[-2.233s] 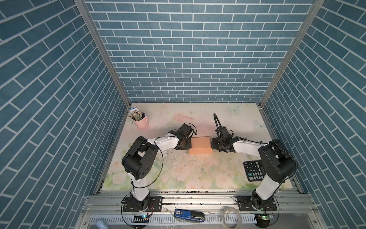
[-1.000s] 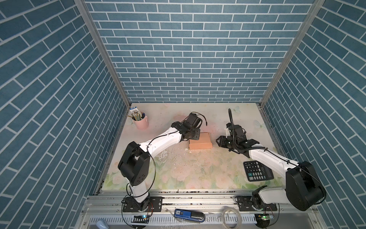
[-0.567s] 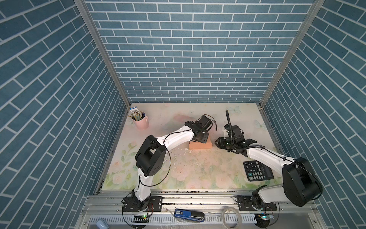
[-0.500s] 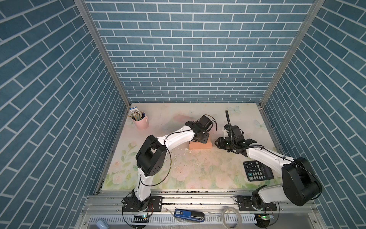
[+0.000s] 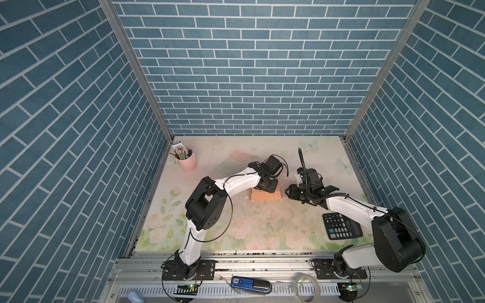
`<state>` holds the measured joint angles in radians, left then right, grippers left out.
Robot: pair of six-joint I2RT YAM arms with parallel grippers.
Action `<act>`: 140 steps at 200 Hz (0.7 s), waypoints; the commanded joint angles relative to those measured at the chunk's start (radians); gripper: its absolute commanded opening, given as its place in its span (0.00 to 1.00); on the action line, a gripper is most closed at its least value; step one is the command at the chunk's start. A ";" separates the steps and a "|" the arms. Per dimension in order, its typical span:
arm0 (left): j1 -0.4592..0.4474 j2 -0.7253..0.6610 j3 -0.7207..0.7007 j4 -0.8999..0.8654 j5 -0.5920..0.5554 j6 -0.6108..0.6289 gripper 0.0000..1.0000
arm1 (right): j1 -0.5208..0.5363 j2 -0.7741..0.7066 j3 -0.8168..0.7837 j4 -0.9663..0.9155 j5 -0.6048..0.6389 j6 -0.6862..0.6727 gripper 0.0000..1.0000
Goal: Assemble paper box
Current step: Press the paper box at the center of the table, then fold and tuck the lid into the gap.
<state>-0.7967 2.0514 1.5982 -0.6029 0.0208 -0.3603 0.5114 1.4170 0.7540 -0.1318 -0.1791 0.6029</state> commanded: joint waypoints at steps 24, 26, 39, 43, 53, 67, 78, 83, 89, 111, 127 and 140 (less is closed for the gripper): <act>0.043 -0.119 -0.052 -0.017 0.016 -0.030 0.40 | -0.002 0.023 -0.007 0.038 -0.029 0.002 0.37; 0.046 -0.128 -0.060 -0.016 0.016 -0.033 0.40 | -0.002 0.023 -0.006 0.040 -0.030 0.003 0.37; 0.069 -0.198 -0.116 -0.003 0.021 -0.056 0.41 | -0.001 0.026 -0.006 0.050 -0.044 0.004 0.37; 0.077 -0.215 -0.137 0.001 0.022 -0.064 0.41 | -0.001 0.027 -0.005 0.053 -0.047 0.004 0.37; 0.093 -0.276 -0.193 0.013 0.022 -0.083 0.41 | 0.002 0.032 -0.001 0.058 -0.055 0.005 0.37; 0.111 -0.353 -0.287 0.028 0.017 -0.106 0.42 | 0.008 0.044 0.008 0.061 -0.060 0.004 0.37; 0.124 -0.407 -0.360 0.041 0.013 -0.125 0.43 | 0.013 0.055 0.015 0.062 -0.062 0.003 0.37; 0.128 -0.429 -0.389 0.045 0.010 -0.131 0.43 | 0.014 0.059 0.016 0.065 -0.063 0.003 0.37; 0.132 -0.453 -0.424 0.050 0.006 -0.140 0.43 | 0.017 0.066 0.016 0.070 -0.063 0.004 0.37; 0.138 -0.499 -0.525 0.082 0.017 -0.167 0.43 | 0.026 0.090 0.021 0.078 -0.062 0.006 0.37; 0.139 -0.502 -0.563 0.118 0.038 -0.181 0.43 | 0.034 0.100 0.022 0.088 -0.062 0.012 0.37; 0.138 -0.488 -0.569 0.134 0.049 -0.184 0.43 | 0.039 0.104 0.025 0.090 -0.058 0.015 0.37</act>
<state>-0.6601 1.5532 1.0489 -0.5243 0.0475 -0.5137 0.5385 1.5093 0.7544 -0.0628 -0.2333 0.6041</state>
